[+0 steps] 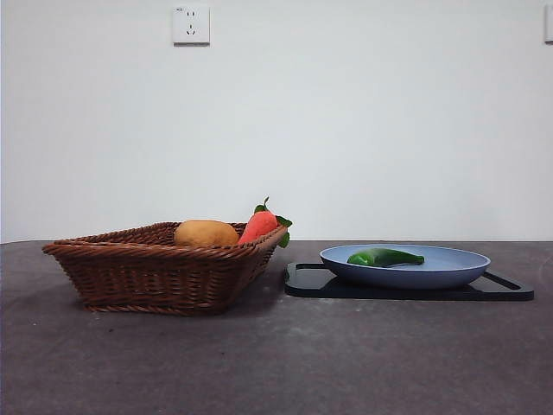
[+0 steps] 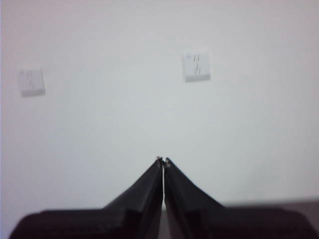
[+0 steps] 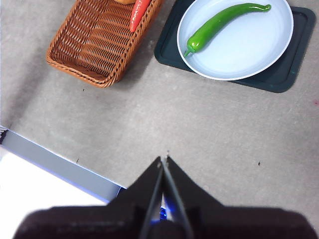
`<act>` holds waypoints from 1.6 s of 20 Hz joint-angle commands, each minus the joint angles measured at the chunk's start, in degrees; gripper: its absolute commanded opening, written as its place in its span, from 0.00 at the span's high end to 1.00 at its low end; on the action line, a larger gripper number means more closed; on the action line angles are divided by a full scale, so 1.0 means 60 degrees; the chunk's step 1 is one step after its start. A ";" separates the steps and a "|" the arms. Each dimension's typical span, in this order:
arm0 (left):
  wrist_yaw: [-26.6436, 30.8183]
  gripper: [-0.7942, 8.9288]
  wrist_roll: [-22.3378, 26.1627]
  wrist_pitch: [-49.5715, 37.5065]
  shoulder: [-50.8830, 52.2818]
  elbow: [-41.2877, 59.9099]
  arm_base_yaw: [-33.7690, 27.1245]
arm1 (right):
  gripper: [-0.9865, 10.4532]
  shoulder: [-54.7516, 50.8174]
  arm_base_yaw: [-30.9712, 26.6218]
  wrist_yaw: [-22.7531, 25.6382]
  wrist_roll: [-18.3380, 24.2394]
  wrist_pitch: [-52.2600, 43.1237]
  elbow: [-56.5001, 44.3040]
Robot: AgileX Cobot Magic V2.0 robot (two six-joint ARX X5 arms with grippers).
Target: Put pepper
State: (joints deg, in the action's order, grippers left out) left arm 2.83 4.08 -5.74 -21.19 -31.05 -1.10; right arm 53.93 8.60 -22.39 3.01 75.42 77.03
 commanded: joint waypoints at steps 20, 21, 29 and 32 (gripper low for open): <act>-0.0018 0.91 -0.1005 0.2426 0.3133 0.5111 -0.0211 | 0.90 0.0073 0.0015 0.0004 -0.0018 -0.0062 0.0182; -0.0033 0.91 -0.1013 0.2688 0.3133 0.5111 -0.0211 | 0.90 0.0073 0.0015 0.0004 -0.0018 -0.0062 0.0182; -0.0484 0.91 -0.0998 0.2605 0.3122 0.5111 -0.0208 | 0.90 0.0073 0.0015 0.0004 -0.0018 -0.0058 0.0182; -0.0484 0.91 -0.0998 0.2605 0.3122 0.5111 -0.0208 | 0.90 0.0073 0.0015 0.0004 -0.0018 -0.0058 0.0182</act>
State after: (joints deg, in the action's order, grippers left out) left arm 0.27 -1.54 10.63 -2.61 -0.99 -2.20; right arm 53.98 8.60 -22.39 3.01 75.40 77.03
